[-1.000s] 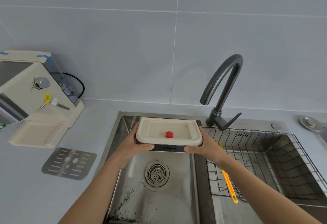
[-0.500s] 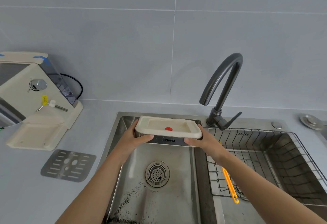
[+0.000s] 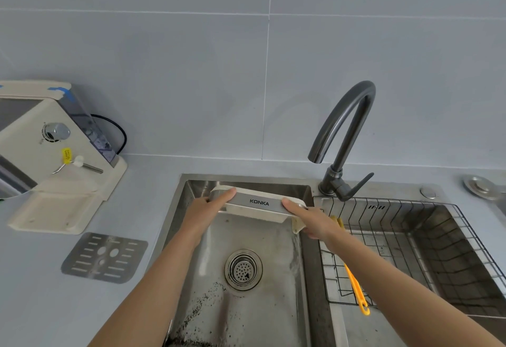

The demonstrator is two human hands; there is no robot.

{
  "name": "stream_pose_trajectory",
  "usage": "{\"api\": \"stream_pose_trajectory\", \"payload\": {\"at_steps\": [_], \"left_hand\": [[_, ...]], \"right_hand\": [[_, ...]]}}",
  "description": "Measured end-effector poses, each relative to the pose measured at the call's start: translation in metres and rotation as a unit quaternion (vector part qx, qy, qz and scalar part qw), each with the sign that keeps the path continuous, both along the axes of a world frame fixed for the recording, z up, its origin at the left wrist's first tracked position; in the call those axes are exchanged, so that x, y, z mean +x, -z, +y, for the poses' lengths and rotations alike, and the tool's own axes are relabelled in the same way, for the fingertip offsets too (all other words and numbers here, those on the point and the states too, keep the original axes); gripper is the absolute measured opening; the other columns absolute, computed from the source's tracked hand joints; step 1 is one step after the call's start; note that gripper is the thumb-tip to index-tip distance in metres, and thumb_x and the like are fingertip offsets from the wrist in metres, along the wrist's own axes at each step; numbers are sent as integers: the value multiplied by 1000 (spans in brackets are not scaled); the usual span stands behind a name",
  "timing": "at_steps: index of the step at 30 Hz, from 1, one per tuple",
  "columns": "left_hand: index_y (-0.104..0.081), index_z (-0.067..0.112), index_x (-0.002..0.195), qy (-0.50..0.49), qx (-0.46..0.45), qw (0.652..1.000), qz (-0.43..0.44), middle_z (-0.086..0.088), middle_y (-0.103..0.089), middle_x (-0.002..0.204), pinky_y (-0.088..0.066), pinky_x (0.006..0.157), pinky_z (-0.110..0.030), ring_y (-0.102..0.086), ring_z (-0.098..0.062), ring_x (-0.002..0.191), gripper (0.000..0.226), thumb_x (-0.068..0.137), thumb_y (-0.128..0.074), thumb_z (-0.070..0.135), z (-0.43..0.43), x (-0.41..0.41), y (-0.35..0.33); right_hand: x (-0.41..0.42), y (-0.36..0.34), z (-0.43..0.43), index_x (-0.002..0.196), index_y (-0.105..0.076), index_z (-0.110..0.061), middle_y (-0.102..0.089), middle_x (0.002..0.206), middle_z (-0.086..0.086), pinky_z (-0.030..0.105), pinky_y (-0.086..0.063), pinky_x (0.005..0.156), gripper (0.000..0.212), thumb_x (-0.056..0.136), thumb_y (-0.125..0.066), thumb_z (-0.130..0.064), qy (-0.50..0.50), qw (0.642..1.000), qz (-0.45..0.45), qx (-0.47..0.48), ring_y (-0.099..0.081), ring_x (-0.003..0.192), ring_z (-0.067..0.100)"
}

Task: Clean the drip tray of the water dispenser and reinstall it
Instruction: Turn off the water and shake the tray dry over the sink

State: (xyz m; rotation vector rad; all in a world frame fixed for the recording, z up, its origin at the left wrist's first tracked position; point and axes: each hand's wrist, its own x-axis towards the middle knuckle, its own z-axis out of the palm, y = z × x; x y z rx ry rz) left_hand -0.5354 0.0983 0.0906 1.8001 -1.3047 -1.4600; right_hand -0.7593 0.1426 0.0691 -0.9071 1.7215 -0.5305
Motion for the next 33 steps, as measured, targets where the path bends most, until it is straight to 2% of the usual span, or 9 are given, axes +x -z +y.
{"api": "stream_pose_trajectory", "payload": {"at_steps": [3,6,11,18,21,24,27,30,33], "left_hand": [[-43,4,135,-6,56,998,-39,-11,-48,136,-38,103,-39,-48,-28,121,100,63,-60,72,-2,0,6],[-49,8,130,14,89,993,-74,-14,-55,131,-42,102,-44,-53,-30,117,118,40,-53,85,-1,1,12],[-45,12,135,22,136,986,-89,-16,-47,139,-43,100,-41,-48,-34,123,90,69,-55,72,9,-3,20],[-46,9,132,28,125,990,-62,-16,-53,131,-44,95,-42,-52,-35,116,85,72,-55,69,6,-1,3],[-59,11,101,21,66,995,-79,-7,-62,92,-48,87,-35,-58,-25,89,65,75,-51,70,-2,5,-17],[-60,9,95,-6,19,997,-79,-10,-63,97,-49,74,-31,-60,-25,88,70,68,-53,74,-7,16,-40],[-62,8,101,-10,9,995,-98,-14,-65,106,-51,86,-37,-62,-28,95,78,67,-51,77,-2,20,-33],[-57,11,121,32,139,987,-70,-14,-55,132,-44,101,-48,-55,-33,118,104,51,-52,88,20,13,3],[-49,4,125,53,268,959,-73,-22,-51,132,-42,102,-45,-50,-37,120,83,76,-48,71,49,4,23]], "right_hand": [[2,5,0,126,-50,-7,-59,112,12,37,-47,97,81,77,-46,-71,2,999,12,40,-58,108,28],[6,7,3,128,-47,-6,-60,116,18,34,-49,86,89,75,-41,-77,-1,996,25,85,-60,101,29],[12,12,11,134,-42,-7,-62,113,24,36,-51,82,98,71,-35,-82,-23,989,45,138,-63,96,32],[12,-5,6,128,-47,-1,-63,109,24,36,-52,80,98,72,-35,-81,-23,992,60,112,-64,92,32],[10,-30,-2,117,-55,3,-67,97,21,34,-52,83,93,77,-35,-77,-35,995,70,57,-65,90,31],[8,-54,-6,96,-60,-2,-68,91,18,35,-52,83,82,76,-33,-77,-33,996,87,-5,-66,88,28],[14,-48,-2,69,-57,-12,-62,76,13,36,-50,80,76,70,-29,-83,-24,991,122,-44,-61,75,27],[21,3,14,124,-51,-7,-63,105,21,40,-51,88,94,72,-29,-82,-8,995,70,69,-62,94,34],[29,37,37,145,-25,-8,-43,137,30,41,-49,88,94,79,-34,-75,-4,977,29,210,-54,115,43]]}}
